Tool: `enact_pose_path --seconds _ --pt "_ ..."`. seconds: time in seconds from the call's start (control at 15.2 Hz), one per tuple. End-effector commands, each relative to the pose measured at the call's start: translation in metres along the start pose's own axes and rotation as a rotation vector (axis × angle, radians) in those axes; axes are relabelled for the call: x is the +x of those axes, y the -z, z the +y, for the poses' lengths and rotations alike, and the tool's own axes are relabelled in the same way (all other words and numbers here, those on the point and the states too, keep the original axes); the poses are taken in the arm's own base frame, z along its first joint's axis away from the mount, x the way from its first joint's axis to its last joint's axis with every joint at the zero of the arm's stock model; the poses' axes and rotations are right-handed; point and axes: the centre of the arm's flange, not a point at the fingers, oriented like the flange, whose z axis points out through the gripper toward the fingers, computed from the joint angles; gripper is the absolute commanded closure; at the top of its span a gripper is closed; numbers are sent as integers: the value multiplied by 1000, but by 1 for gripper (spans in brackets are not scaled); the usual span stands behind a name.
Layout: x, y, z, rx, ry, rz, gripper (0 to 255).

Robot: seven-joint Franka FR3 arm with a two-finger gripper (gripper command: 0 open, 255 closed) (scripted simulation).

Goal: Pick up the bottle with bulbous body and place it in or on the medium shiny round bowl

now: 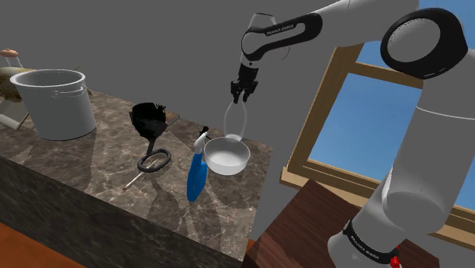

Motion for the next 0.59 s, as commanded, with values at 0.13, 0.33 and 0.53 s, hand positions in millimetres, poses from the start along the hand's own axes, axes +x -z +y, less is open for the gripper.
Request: enact_pose_path --seconds 0.13,0.33,0.53 --pt "3 21 0 0 0 0 255" --pt "5 37 0 0 0 0 255" --pt "7 53 0 0 0 0 255"
